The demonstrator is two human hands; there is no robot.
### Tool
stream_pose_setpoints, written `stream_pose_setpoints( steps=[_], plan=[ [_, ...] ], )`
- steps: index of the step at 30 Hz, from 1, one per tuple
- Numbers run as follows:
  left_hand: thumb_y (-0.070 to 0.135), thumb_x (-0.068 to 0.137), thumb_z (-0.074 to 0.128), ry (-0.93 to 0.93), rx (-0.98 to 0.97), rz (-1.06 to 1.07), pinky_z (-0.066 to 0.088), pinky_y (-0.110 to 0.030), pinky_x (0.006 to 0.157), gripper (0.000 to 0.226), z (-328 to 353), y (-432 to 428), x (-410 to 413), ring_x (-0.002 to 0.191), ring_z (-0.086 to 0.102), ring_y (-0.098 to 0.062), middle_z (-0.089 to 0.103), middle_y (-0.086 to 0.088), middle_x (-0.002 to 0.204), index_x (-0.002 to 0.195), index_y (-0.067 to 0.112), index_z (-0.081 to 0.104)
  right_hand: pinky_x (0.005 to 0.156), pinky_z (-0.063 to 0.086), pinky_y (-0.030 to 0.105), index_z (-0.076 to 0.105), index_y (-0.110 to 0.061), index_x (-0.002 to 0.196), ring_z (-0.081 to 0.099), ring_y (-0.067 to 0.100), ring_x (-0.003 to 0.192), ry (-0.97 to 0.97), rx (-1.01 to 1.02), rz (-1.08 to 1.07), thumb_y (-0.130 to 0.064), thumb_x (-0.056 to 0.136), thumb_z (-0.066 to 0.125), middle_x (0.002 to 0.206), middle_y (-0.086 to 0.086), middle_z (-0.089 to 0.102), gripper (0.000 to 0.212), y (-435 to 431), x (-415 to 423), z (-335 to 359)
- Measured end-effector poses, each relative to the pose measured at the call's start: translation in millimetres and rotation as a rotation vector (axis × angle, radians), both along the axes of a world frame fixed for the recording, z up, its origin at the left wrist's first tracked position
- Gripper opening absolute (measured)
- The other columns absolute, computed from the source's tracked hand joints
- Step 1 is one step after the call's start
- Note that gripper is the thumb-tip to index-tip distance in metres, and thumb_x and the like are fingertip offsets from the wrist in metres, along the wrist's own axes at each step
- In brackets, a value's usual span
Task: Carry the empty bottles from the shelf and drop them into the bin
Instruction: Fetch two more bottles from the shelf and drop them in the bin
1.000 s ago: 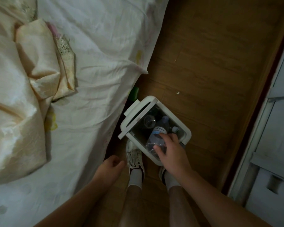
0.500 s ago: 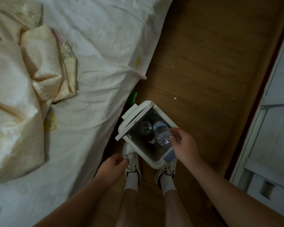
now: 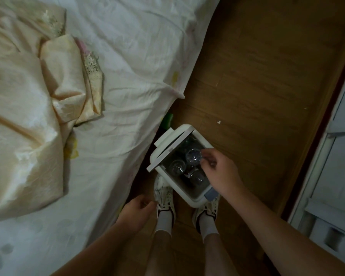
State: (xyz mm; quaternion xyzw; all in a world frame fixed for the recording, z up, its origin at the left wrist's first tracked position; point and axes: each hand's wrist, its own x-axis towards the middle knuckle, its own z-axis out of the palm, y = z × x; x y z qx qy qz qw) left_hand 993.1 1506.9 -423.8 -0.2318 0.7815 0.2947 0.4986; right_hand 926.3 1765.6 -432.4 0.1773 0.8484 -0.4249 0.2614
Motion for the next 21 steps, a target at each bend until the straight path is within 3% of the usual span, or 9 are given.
stream_pose_setpoints(
  steps=[4, 7, 10, 12, 17, 21],
  plan=[
    [0.040, 0.099, 0.049, 0.018, -0.015, 0.014, 0.055, -0.037, 0.082, 0.024, 17, -8, -4, 0.089, 0.067, -0.018, 0.068, -0.001, 0.098, 0.111, 0.023, 0.062, 0.079, 0.056, 0.021, 0.058, -0.033, 0.124, 0.060, 0.002, 0.105, 0.239, -0.046, 0.046, -0.034, 0.097, 0.053, 0.119, -0.013, 0.061, 0.028, -4, -26, 61],
    [0.040, 0.100, 0.049, 0.035, -0.023, 0.066, 0.054, -0.028, 0.071, 0.025, 31, -13, -5, 0.086, 0.068, -0.015, 0.068, 0.000, 0.098, 0.113, 0.024, 0.062, 0.092, 0.047, 0.022, 0.057, -0.031, 0.129, 0.051, 0.003, 0.117, 0.340, -0.035, 0.251, -0.038, 0.096, 0.051, 0.124, -0.011, 0.056, 0.035, -10, -47, 91],
    [0.041, 0.100, 0.049, 0.082, -0.038, 0.109, 0.053, -0.026, 0.067, 0.021, 46, -16, -3, 0.082, 0.068, -0.014, 0.068, 0.001, 0.095, 0.107, 0.026, 0.062, 0.106, 0.038, 0.030, 0.055, -0.027, 0.135, 0.040, 0.002, 0.128, 0.319, 0.039, 0.532, -0.037, 0.096, 0.051, 0.133, -0.013, 0.053, 0.040, -17, -61, 95],
    [0.043, 0.099, 0.050, 0.110, -0.043, 0.146, 0.055, -0.029, 0.068, 0.020, 54, -16, 0, 0.081, 0.069, -0.014, 0.069, 0.002, 0.093, 0.101, 0.029, 0.063, 0.106, 0.040, 0.034, 0.057, -0.025, 0.134, 0.040, 0.006, 0.128, 0.294, 0.104, 0.629, -0.037, 0.096, 0.051, 0.133, -0.011, 0.054, 0.040, -16, -60, 91],
    [0.045, 0.096, 0.053, 0.116, -0.033, 0.182, 0.059, -0.038, 0.077, 0.022, 57, -11, 17, 0.082, 0.069, -0.018, 0.071, -0.001, 0.091, 0.097, 0.027, 0.066, 0.095, 0.041, 0.025, 0.058, -0.024, 0.131, 0.043, 0.005, 0.119, 0.187, 0.166, 0.564, -0.038, 0.096, 0.052, 0.127, -0.008, 0.055, 0.038, 9, -24, 78],
    [0.044, 0.097, 0.051, 0.078, -0.008, 0.119, 0.053, -0.031, 0.071, 0.023, 30, -6, 38, 0.078, 0.068, -0.017, 0.070, 0.000, 0.089, 0.101, 0.026, 0.064, 0.107, 0.040, 0.031, 0.056, -0.019, 0.136, 0.041, 0.008, 0.127, 0.120, 0.248, 0.563, -0.036, 0.097, 0.049, 0.135, -0.007, 0.053, 0.043, 31, 27, 39]
  ],
)
